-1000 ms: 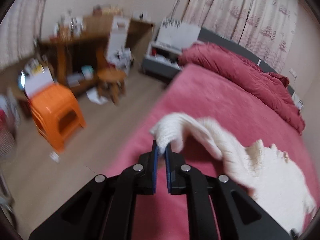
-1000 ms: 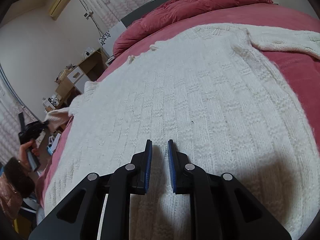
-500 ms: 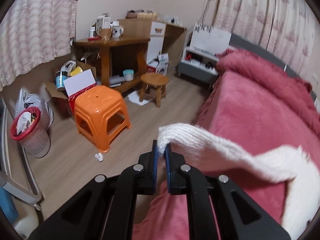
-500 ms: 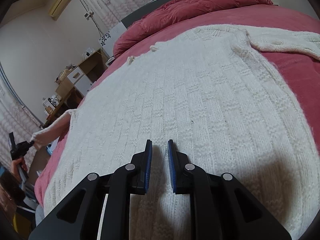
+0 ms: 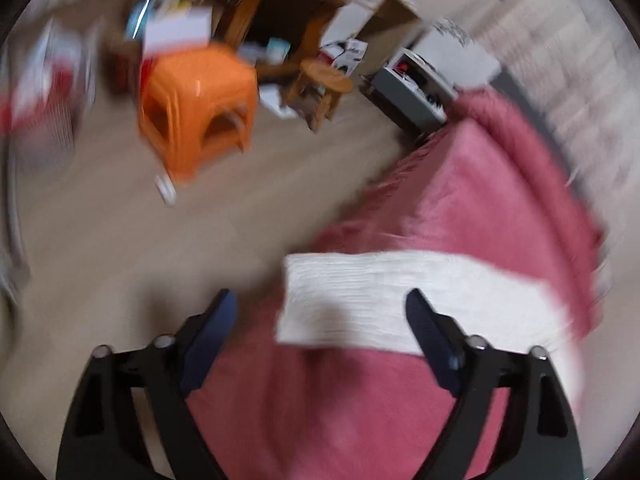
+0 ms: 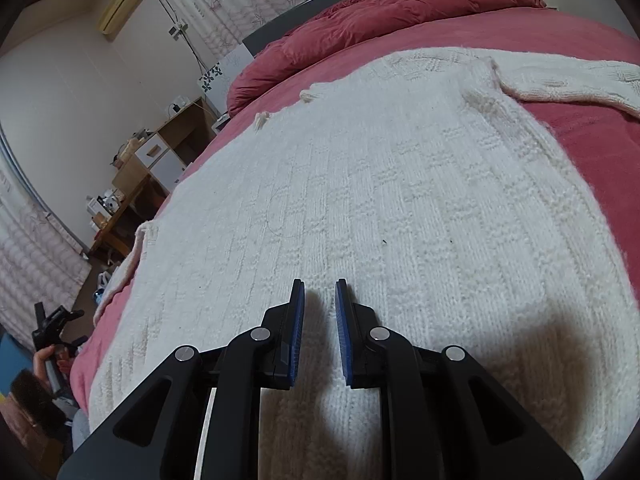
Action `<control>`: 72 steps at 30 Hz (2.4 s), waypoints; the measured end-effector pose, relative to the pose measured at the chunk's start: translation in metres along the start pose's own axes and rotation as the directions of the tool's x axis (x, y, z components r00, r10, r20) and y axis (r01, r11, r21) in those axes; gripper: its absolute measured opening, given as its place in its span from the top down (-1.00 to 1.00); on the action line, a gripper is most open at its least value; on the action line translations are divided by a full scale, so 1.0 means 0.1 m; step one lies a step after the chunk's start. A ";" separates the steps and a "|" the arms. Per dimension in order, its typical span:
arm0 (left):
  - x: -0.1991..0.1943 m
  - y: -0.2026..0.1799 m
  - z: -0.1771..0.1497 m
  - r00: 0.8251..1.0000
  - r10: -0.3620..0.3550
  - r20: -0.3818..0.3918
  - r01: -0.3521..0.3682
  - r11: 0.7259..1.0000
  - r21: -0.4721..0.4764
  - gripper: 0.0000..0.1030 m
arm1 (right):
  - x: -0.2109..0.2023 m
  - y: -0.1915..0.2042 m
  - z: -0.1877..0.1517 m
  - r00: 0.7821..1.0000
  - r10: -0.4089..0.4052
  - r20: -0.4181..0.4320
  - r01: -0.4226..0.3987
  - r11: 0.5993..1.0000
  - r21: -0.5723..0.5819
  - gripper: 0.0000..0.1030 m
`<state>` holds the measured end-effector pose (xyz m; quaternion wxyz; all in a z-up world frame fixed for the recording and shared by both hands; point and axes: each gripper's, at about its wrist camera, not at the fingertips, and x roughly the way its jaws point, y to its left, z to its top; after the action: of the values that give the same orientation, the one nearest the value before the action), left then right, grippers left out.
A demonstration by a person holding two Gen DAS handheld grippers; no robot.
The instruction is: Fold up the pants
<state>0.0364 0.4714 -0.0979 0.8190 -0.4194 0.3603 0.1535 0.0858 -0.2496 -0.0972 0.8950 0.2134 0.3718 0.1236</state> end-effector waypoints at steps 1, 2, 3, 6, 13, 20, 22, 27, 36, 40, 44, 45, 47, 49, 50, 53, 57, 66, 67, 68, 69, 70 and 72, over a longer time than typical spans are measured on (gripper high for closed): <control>0.01 0.02 -0.04 0.999 -0.034 -0.025 0.033 0.998 -0.045 -0.34 | 0.00 0.00 0.00 1.000 0.000 0.000 0.000 1.000 0.000 0.72; 0.03 0.03 -0.08 0.997 -0.056 -0.056 0.051 0.995 -0.090 -0.32 | 0.00 0.00 0.00 1.000 -0.001 0.000 0.001 1.000 0.000 0.72; 0.06 0.02 -0.12 0.992 -0.086 -0.091 0.075 0.990 -0.119 -0.21 | 0.00 0.00 0.00 1.000 -0.001 0.000 0.001 1.000 0.000 0.72; 0.22 -0.18 -0.22 0.973 -0.124 -0.196 0.097 0.985 -0.142 -0.15 | -0.01 -0.02 0.00 1.000 -0.001 -0.001 0.001 1.000 -0.001 0.72; 0.59 -0.37 -0.23 0.976 -0.093 -0.198 0.045 0.971 -0.234 -0.15 | -0.01 -0.01 0.00 1.000 -0.001 -0.001 0.001 1.000 -0.001 0.72; 0.61 -0.43 -0.19 0.997 -0.016 -0.075 -0.007 0.955 -0.296 0.89 | -0.01 -0.01 0.00 1.000 -0.002 0.000 0.002 1.000 -0.001 0.72; 0.45 -0.76 -0.15 1.000 0.001 0.003 -0.001 0.979 -0.205 0.89 | -0.01 -0.01 0.00 1.000 0.000 0.000 0.000 1.000 0.000 0.72; 0.08 -2.07 -0.21 0.980 -0.100 0.172 0.071 0.983 0.170 0.89 | -0.02 -0.02 -0.01 1.000 0.002 0.001 -0.002 1.000 0.001 0.72; 0.28 -4.18 -1.37 0.964 -0.263 0.047 0.165 0.724 0.669 0.88 | -0.06 -0.05 0.01 1.000 0.016 0.004 -0.016 1.000 0.008 0.72; 0.67 -4.70 -2.24 0.971 -0.233 -0.053 0.183 0.582 0.792 0.88 | -0.07 -0.10 0.02 1.000 0.025 0.003 -0.025 1.000 0.012 0.72; 1.06 -4.93 -3.09 0.984 -0.151 -0.097 0.157 0.457 0.876 0.80 | -0.07 -0.13 0.03 1.000 0.032 -0.001 -0.032 0.999 0.015 0.72; 1.14 -4.98 -3.24 0.985 -0.134 -0.110 0.158 0.431 0.889 0.79 | -0.07 -0.12 0.03 0.999 0.033 -0.001 -0.033 0.999 0.016 0.72; 1.26 -4.96 -3.52 0.980 -0.120 -0.160 0.195 0.401 0.895 0.51 | -0.07 -0.14 0.04 0.999 0.037 -0.003 -0.037 0.999 0.020 0.72; 1.21 -4.87 -3.69 0.967 -0.145 -0.212 0.253 0.402 0.880 0.07 | -0.07 -0.16 0.06 0.999 0.042 -0.007 -0.042 0.999 0.023 0.72; 1.19 -4.84 -3.71 0.964 -0.152 -0.220 0.263 0.400 0.878 0.03 | -0.07 -0.17 0.06 0.999 0.043 -0.008 -0.043 0.999 0.025 0.72; 0.99 -4.64 -3.78 0.949 -0.181 -0.259 0.311 0.396 0.864 -0.03 | -0.09 -0.17 0.08 0.999 0.042 -0.001 -0.042 0.999 0.022 0.72; 0.73 -4.15 -3.52 0.951 -0.204 -0.231 0.297 0.414 0.860 -0.03 | -0.14 -0.05 0.17 0.999 0.046 -0.014 -0.046 0.999 -0.017 0.72; 0.83 -3.23 -2.95 0.964 -0.197 -0.177 0.264 0.673 0.691 -0.02 | 0.30 0.39 0.87 0.986 0.163 -0.046 -0.159 0.984 0.077 -0.44; 0.83 -3.16 -2.90 0.963 -0.207 -0.173 0.270 0.704 0.657 -0.02 | 0.43 0.43 0.94 0.989 0.131 -0.064 -0.124 0.988 0.092 -0.43; 0.84 -3.12 -2.87 0.959 -0.219 -0.179 0.282 0.718 0.636 -0.02 | 0.53 0.44 0.98 0.989 0.122 -0.084 -0.113 0.987 0.112 -0.33; 0.86 -3.10 -2.86 0.956 -0.227 -0.189 0.295 0.723 0.625 -0.01 | 0.63 0.44 1.01 0.987 0.129 -0.094 -0.116 0.984 0.137 -0.25; 0.86 -3.10 -2.85 0.954 -0.229 -0.193 0.300 0.723 0.622 -0.02 | 0.74 0.45 1.03 0.987 0.130 -0.094 -0.114 0.980 0.160 -0.18; 0.82 -3.05 -2.85 0.950 -0.236 -0.205 0.312 0.724 0.615 -0.02 | 0.92 0.47 1.04 0.989 0.087 -0.115 -0.066 0.982 0.176 0.03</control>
<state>0.1307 0.0565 -0.0916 0.9043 -0.1717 0.3704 -0.1250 0.2213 -0.2039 -0.0652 0.8433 0.2957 0.4268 0.1385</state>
